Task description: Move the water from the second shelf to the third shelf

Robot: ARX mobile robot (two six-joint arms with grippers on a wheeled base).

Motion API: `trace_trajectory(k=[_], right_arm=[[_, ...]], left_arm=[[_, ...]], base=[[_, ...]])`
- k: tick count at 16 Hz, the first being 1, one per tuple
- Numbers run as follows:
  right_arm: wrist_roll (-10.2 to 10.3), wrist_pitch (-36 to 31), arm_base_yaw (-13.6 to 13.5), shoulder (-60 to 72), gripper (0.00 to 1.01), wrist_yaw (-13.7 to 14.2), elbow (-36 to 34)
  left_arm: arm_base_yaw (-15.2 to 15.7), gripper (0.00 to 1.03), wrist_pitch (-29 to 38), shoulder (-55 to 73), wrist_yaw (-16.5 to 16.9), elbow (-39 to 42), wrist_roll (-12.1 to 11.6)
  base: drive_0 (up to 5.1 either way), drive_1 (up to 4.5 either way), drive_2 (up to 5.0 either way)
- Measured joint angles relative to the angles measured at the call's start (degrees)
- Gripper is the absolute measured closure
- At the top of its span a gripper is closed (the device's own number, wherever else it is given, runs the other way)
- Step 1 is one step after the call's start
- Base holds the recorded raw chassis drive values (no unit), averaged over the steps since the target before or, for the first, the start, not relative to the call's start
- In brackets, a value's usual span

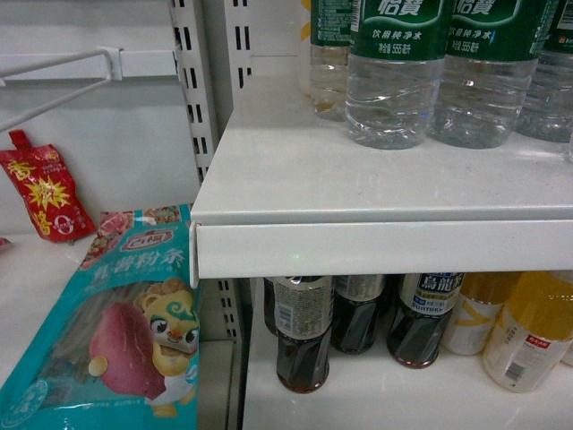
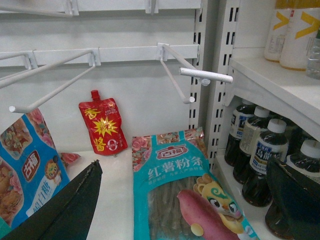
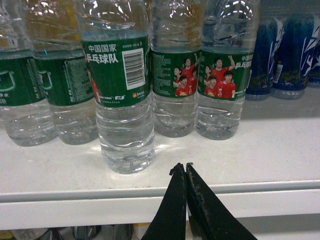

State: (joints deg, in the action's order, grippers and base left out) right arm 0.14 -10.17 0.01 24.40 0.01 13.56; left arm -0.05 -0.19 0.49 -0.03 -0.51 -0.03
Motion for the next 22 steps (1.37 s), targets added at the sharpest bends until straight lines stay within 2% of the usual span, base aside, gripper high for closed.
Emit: trace_trajectory(k=[5,13,15,22], right_arm=[[0.0,-0.61,0.0,-6.03,0.99,0.0,-6.25],[0.0,2.12,0.0,-13.55,0.99,0.0,-10.71],[0.0,10.69,0.0,-22.05,0.99,-0.02,-11.85],[0.0,10.36,0.0,-24.17,0.99,0.02,-12.79]], left_arm=[[0.0,0.05,0.0,0.0,0.02,0.0,0.0],[0.0,0.05,-0.02,-0.02,0.0,0.0,0.0],[0.0,0.05,-0.02,-0.02,-0.04,0.0,0.0],[0.0,0.05,-0.04,-0.02,0.0,0.0,0.0]], base=[[0.0,0.0,0.0],[0.0,0.0,0.0],[0.0,0.0,0.0],[0.0,0.0,0.0]])
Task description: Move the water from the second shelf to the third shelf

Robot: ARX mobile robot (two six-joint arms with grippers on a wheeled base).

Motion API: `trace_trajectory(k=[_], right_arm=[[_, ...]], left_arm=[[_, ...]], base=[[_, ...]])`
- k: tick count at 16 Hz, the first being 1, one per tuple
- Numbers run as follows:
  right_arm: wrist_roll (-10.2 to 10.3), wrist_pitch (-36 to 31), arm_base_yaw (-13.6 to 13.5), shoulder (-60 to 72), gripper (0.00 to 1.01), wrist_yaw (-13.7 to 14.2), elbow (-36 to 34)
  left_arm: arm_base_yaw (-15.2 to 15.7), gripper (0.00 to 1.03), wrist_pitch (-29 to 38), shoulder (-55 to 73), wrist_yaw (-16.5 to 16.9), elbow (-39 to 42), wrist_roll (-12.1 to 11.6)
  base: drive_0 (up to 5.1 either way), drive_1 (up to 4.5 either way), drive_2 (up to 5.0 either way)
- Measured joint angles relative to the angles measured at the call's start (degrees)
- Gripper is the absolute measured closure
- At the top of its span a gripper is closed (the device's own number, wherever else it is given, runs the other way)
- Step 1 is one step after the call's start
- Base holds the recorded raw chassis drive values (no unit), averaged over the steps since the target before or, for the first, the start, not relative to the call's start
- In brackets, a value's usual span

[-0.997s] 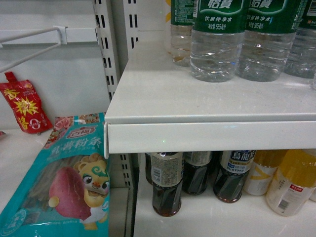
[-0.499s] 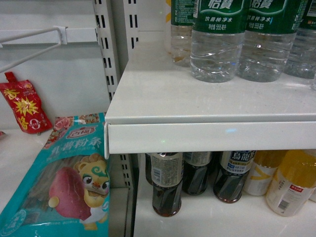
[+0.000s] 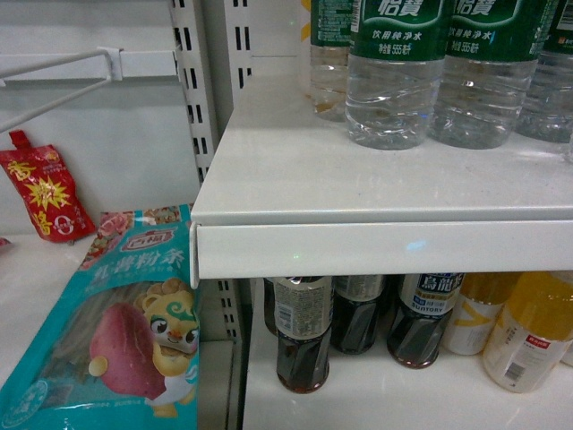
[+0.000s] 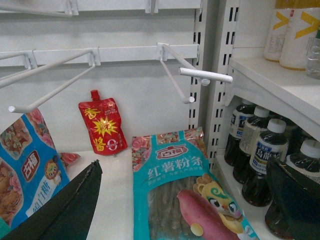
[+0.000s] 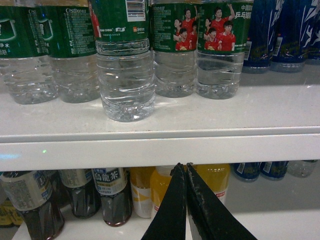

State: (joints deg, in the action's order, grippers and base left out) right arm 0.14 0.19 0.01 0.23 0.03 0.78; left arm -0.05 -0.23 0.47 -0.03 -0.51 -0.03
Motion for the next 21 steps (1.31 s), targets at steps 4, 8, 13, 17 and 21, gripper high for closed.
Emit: trace_trajectory(k=[4,8,13,17,21], right_arm=[[-0.02,0.0,0.0,0.0,0.99,-0.02,0.0],[-0.02,0.0,0.0,0.02,0.52,0.0,0.0],[-0.02,0.0,0.0,0.02,0.03,-0.02,0.0],[-0.02,0.0,0.0,0.02,0.03,0.0,0.0],[-0.02,-0.15,0.0,0.02,0.03,0.0,0.0]], left_arm=[[0.0,0.05,0.0,0.02,0.0,0.0,0.0],[0.0,0.05,0.02,0.02,0.0,0.0,0.0],[0.0,0.05,0.02,0.02,0.0,0.0,0.0],[0.0,0.05,0.0,0.0,0.0,0.0,0.0],[0.0,0.05,0.17,0.0,0.0,0.0,0.0]], base=[[0.0,0.0,0.0],[0.0,0.0,0.0],[0.0,0.0,0.0],[0.0,0.0,0.0],[0.0,0.0,0.0]])
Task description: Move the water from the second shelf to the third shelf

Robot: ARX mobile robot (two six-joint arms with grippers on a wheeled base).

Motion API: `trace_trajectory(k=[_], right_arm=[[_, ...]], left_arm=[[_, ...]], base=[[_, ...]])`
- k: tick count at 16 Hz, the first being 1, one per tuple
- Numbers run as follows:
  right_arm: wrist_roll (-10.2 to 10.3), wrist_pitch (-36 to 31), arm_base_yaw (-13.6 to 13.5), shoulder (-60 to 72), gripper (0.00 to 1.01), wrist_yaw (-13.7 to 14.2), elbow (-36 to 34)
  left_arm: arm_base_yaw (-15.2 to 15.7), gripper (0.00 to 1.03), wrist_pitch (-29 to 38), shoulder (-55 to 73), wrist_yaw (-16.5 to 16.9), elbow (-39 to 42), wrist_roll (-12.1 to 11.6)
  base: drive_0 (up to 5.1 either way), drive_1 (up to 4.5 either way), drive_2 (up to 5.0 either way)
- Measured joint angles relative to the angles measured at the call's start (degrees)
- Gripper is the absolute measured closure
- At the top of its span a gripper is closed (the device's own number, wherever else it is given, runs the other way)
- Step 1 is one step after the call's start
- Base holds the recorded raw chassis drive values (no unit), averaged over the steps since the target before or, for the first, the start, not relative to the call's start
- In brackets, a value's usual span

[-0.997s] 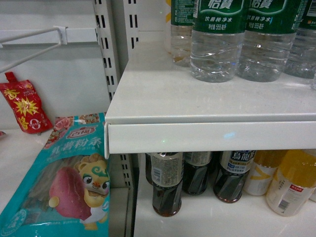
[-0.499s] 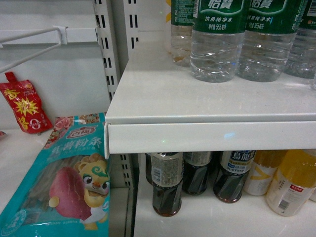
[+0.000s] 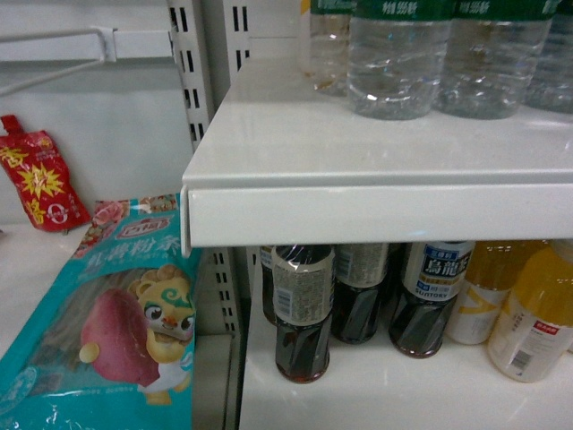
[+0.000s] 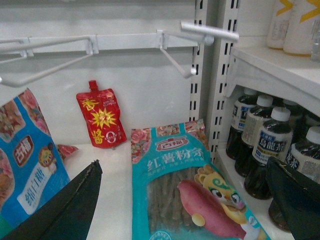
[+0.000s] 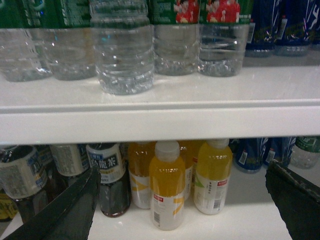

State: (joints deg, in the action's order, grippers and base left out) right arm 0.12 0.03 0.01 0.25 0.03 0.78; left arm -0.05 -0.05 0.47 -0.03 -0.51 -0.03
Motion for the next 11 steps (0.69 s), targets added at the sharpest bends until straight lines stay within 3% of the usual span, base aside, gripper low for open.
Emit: trace_trajectory(k=[11], right_arm=[[-0.02,0.28,0.0,0.0,0.03,-0.02,-0.02]], left_arm=[[0.0,0.05,-0.26,0.02,0.02,0.0,0.0]], base=[[0.0,0.0,0.0]])
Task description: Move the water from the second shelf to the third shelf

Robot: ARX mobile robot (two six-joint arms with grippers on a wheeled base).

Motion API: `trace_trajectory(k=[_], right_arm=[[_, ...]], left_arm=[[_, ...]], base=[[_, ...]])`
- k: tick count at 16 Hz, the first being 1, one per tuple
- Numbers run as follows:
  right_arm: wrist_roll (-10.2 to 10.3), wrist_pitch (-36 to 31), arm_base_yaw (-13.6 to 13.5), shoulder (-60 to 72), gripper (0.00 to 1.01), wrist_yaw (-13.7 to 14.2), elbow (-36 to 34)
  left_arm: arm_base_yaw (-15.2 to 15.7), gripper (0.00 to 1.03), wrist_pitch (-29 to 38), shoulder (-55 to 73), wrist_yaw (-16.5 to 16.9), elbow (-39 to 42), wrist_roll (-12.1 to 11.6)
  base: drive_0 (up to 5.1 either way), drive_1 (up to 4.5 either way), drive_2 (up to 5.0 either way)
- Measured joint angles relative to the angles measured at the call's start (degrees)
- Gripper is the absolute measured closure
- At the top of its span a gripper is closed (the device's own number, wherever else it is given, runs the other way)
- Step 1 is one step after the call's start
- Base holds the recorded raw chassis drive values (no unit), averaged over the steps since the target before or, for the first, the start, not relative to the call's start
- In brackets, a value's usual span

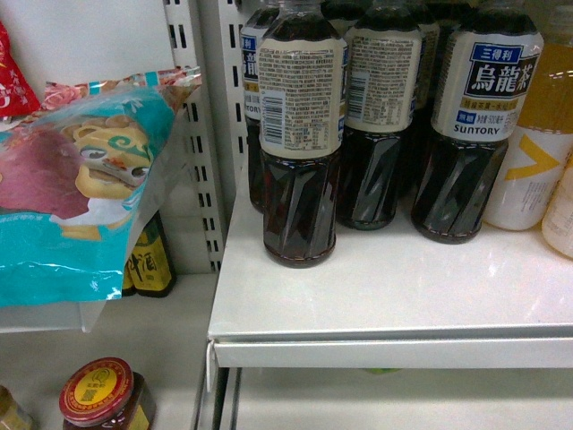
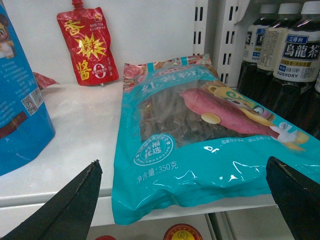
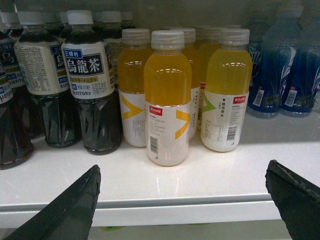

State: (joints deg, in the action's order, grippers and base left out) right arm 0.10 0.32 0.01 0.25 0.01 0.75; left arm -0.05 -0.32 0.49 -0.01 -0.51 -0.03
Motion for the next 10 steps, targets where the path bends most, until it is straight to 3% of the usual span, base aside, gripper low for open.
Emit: trace_trajectory(k=[10], right_arm=[[-0.02,-0.02,0.0,0.0,0.03,0.0,0.0]], left_arm=[[0.0,0.05,0.02,-0.02,0.0,0.0,0.0]], base=[[0.0,0.0,0.0]])
